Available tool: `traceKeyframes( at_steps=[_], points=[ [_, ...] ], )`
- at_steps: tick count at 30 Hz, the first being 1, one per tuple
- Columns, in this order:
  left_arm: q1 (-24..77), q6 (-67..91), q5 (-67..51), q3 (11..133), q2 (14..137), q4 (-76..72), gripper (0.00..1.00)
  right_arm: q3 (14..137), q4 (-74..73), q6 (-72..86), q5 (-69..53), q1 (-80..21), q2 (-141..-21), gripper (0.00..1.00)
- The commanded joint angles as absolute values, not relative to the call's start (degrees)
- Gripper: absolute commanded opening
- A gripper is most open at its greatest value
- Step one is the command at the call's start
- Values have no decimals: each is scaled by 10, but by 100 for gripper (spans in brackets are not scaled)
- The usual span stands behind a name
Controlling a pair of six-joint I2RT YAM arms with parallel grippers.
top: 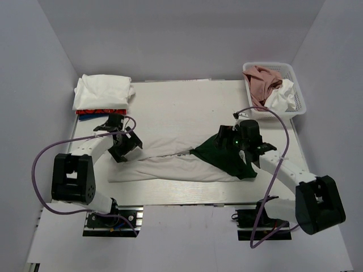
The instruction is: Fold and stack the t-shirts
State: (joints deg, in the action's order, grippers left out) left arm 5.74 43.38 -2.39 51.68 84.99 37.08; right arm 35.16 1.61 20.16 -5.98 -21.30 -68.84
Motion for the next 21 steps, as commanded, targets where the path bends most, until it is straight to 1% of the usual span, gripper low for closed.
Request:
traceKeyframes(
  at_steps=[1,6,8,9,10,11,13,14,15,16,17,20,21],
  points=[
    [58,422,-18,477,831,383,100,370,25,197,-64,-216,-716,90],
    [53,427,-3,426,817,373,100,369,14,195,-49,-225,-760,90],
    [53,427,5,420,817,373,100,371,12,194,-56,-228,-769,86],
    [53,427,5,420,822,373,100,371,11,193,-60,-230,-770,82],
    [53,427,10,420,822,373,100,369,11,192,-66,-233,-769,66],
    [53,427,11,426,822,373,100,368,12,189,-96,-236,-766,55],
    [53,427,16,431,828,373,100,366,1,192,-109,-238,-758,34],
    [53,427,16,432,828,373,100,364,1,197,-119,-242,-740,15],
    [53,427,21,438,828,373,100,358,-19,199,-120,-247,-730,8],
    [53,427,27,438,828,373,100,353,-36,208,-120,-250,-723,2],
    [53,427,27,438,828,373,100,345,-43,212,-119,-253,-700,0],
    [53,432,33,443,828,373,100,324,-72,216,-127,-258,-651,0],
    [53,432,38,443,828,373,100,314,-81,215,-152,-262,-636,0]
  ],
)
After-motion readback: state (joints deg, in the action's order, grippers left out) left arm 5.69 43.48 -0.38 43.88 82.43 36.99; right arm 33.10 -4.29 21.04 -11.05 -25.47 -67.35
